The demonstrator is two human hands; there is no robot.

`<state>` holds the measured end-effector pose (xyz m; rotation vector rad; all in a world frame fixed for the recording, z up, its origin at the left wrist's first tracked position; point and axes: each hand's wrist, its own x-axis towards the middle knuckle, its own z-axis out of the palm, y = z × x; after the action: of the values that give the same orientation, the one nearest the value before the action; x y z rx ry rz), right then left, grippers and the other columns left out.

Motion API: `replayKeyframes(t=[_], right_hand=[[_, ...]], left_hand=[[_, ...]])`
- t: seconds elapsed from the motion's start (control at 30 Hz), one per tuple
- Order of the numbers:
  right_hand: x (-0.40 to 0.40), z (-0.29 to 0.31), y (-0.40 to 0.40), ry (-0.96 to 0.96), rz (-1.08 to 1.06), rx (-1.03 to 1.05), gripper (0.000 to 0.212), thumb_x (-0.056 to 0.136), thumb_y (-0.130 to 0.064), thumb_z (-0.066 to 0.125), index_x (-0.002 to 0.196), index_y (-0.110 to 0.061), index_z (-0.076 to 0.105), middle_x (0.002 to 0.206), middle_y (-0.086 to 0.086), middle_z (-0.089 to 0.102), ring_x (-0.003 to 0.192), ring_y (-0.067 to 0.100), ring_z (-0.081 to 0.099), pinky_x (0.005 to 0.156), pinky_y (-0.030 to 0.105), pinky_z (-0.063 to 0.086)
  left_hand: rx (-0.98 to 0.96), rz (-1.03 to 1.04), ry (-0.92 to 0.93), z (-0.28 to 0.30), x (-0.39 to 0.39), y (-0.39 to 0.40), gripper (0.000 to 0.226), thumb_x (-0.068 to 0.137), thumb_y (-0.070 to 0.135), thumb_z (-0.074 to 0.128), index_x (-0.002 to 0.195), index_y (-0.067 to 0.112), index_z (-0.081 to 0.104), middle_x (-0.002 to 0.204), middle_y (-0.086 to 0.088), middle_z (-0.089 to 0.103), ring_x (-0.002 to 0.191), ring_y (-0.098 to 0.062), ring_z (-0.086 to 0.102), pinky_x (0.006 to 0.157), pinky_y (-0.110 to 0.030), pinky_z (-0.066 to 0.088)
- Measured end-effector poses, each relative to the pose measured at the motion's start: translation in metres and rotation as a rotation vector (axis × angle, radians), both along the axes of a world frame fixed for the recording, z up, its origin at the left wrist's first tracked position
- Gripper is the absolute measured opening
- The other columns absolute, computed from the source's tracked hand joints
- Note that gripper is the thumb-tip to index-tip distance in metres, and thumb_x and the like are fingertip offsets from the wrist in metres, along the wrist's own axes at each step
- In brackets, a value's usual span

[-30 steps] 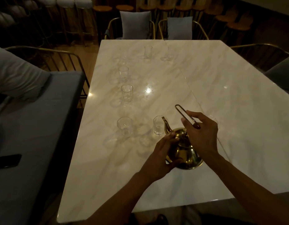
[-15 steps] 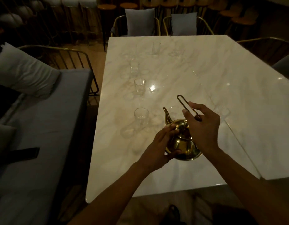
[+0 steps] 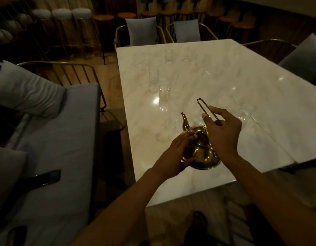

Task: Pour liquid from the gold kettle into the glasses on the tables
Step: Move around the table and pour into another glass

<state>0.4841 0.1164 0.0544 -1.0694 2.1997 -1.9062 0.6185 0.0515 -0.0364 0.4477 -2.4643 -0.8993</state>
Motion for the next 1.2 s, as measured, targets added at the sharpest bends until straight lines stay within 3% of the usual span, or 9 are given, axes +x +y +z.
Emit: replayKeyframes(t=[0.3, 0.5, 0.63, 0.77, 0.93, 1.07, 1.2], right_hand=[[0.027, -0.001, -0.009, 0.034, -0.053, 0.012, 0.029, 0.084, -0.021, 0.073, 0.111, -0.014, 0.069, 0.104, -0.001, 0.071, 0.071, 0.009, 0.057, 0.058, 0.010, 0.044], [0.035, -0.013, -0.021, -0.002, -0.118, 0.020, 0.030, 0.084, -0.017, 0.073, 0.113, -0.010, 0.069, 0.096, 0.010, 0.072, 0.047, -0.002, 0.054, 0.045, 0.006, 0.039], [0.038, -0.019, -0.033, 0.012, -0.159, 0.015, 0.029, 0.084, -0.015, 0.073, 0.112, -0.009, 0.069, 0.099, 0.012, 0.072, 0.047, -0.001, 0.052, 0.043, 0.005, 0.037], [0.041, -0.027, -0.044, 0.028, -0.235, 0.030, 0.029, 0.083, -0.017, 0.074, 0.112, -0.013, 0.069, 0.100, 0.004, 0.072, 0.051, -0.003, 0.053, 0.048, 0.006, 0.039], [0.043, -0.030, -0.059, 0.040, -0.324, 0.057, 0.031, 0.083, -0.017, 0.073, 0.113, -0.015, 0.068, 0.100, -0.015, 0.065, 0.052, 0.002, 0.059, 0.047, 0.009, 0.045], [0.047, -0.029, -0.070, 0.082, -0.394, 0.081, 0.028, 0.083, -0.016, 0.073, 0.111, -0.016, 0.069, 0.100, -0.014, 0.064, 0.078, -0.001, 0.065, 0.061, 0.006, 0.050], [0.053, -0.025, -0.077, 0.047, -0.444, 0.087, 0.026, 0.083, -0.018, 0.073, 0.109, -0.018, 0.068, 0.099, -0.015, 0.065, 0.077, -0.014, 0.061, 0.063, 0.006, 0.049]], left_hand=[[0.014, -0.068, 0.000, -0.001, 0.027, -0.017, 0.068, 0.089, 0.040, 0.064, 0.147, 0.028, 0.029, 0.160, 0.011, 0.015, 0.148, -0.015, 0.014, 0.108, -0.043, 0.042], [0.019, -0.157, -0.044, -0.009, 0.031, -0.044, 0.071, 0.089, 0.041, 0.064, 0.148, 0.025, 0.028, 0.160, 0.013, 0.014, 0.148, -0.011, 0.011, 0.105, -0.040, 0.044], [0.006, -0.214, -0.049, -0.015, 0.029, -0.064, 0.071, 0.090, 0.045, 0.062, 0.149, 0.028, 0.026, 0.159, 0.018, 0.011, 0.147, -0.009, 0.009, 0.107, -0.040, 0.042], [0.009, -0.286, -0.016, -0.025, 0.025, -0.082, 0.073, 0.089, 0.049, 0.060, 0.149, 0.028, 0.024, 0.160, 0.012, 0.015, 0.148, -0.012, 0.014, 0.108, -0.046, 0.042], [0.012, -0.358, 0.030, -0.037, 0.018, -0.103, 0.074, 0.088, 0.043, 0.065, 0.149, 0.023, 0.028, 0.159, 0.010, 0.019, 0.147, -0.012, 0.017, 0.111, -0.042, 0.040], [-0.010, -0.418, 0.051, -0.041, 0.011, -0.119, 0.076, 0.087, 0.042, 0.067, 0.149, 0.020, 0.029, 0.159, 0.006, 0.022, 0.146, -0.014, 0.020, 0.113, -0.042, 0.036], [0.012, -0.464, 0.063, -0.040, 0.009, -0.126, 0.075, 0.087, 0.042, 0.067, 0.148, 0.021, 0.029, 0.158, 0.003, 0.025, 0.145, -0.017, 0.024, 0.113, -0.043, 0.036]])
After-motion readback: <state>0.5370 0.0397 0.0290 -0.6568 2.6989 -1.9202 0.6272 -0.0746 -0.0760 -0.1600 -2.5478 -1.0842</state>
